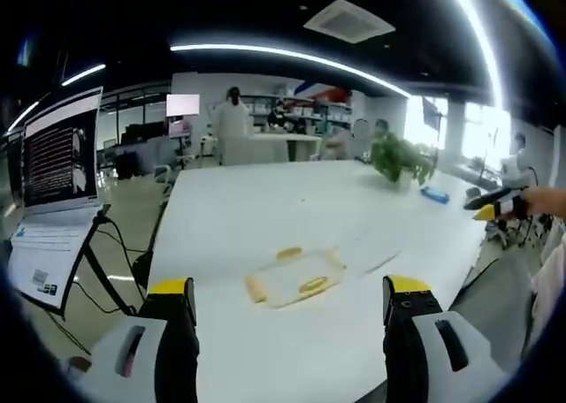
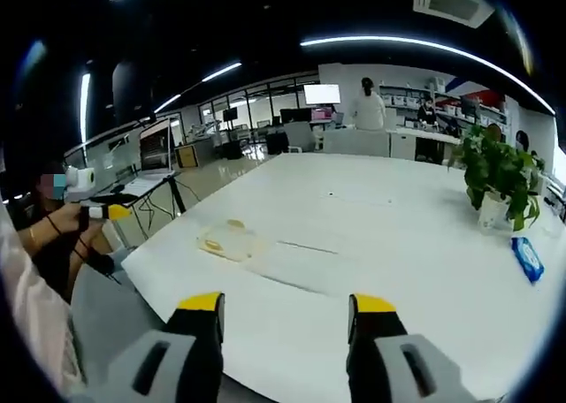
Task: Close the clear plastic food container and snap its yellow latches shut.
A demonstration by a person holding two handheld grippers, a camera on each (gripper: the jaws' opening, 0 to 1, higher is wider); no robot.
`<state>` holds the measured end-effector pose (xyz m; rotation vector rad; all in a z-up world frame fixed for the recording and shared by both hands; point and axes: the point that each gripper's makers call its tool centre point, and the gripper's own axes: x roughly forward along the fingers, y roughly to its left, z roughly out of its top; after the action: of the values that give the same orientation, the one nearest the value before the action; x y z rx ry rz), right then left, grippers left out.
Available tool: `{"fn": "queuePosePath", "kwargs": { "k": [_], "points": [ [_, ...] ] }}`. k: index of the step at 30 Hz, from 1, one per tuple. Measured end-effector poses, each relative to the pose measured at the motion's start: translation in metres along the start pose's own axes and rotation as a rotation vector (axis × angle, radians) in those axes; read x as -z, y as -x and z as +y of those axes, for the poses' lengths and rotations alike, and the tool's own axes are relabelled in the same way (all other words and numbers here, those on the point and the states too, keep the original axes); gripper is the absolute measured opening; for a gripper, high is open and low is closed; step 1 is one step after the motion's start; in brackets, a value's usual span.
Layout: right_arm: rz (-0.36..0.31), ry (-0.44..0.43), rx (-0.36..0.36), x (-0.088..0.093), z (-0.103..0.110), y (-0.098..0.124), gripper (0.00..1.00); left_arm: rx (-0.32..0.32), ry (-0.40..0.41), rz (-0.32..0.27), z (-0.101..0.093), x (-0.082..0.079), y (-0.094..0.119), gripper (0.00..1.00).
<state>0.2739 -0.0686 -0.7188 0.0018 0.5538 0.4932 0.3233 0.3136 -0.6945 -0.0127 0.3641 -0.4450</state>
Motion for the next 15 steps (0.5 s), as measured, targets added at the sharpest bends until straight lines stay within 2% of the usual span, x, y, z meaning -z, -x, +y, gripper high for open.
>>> {"fn": "queuePosePath", "kwargs": {
  "k": [2, 5, 9, 12, 15],
  "points": [
    [-0.010, 0.026, -0.002, 0.000, -0.009, -0.014, 0.55, -0.002, -0.004, -0.005, -0.003, -0.002, -0.002, 0.86],
    [0.070, 0.019, 0.046, 0.011, -0.035, -0.045, 0.53, 0.002, -0.006, 0.016, -0.007, 0.000, -0.007, 0.86],
    [0.043, 0.042, -0.013, -0.007, -0.032, -0.068, 0.54, -0.003, -0.035, 0.004, -0.014, -0.006, -0.006, 0.89],
    [0.023, 0.073, -0.032, -0.017, -0.025, -0.071, 0.54, -0.011, -0.036, 0.003, -0.014, -0.007, -0.005, 0.91],
    [0.020, 0.063, -0.028, -0.015, -0.024, -0.070, 0.55, -0.014, -0.041, 0.009, -0.013, -0.004, -0.004, 0.94]
  ]
}}
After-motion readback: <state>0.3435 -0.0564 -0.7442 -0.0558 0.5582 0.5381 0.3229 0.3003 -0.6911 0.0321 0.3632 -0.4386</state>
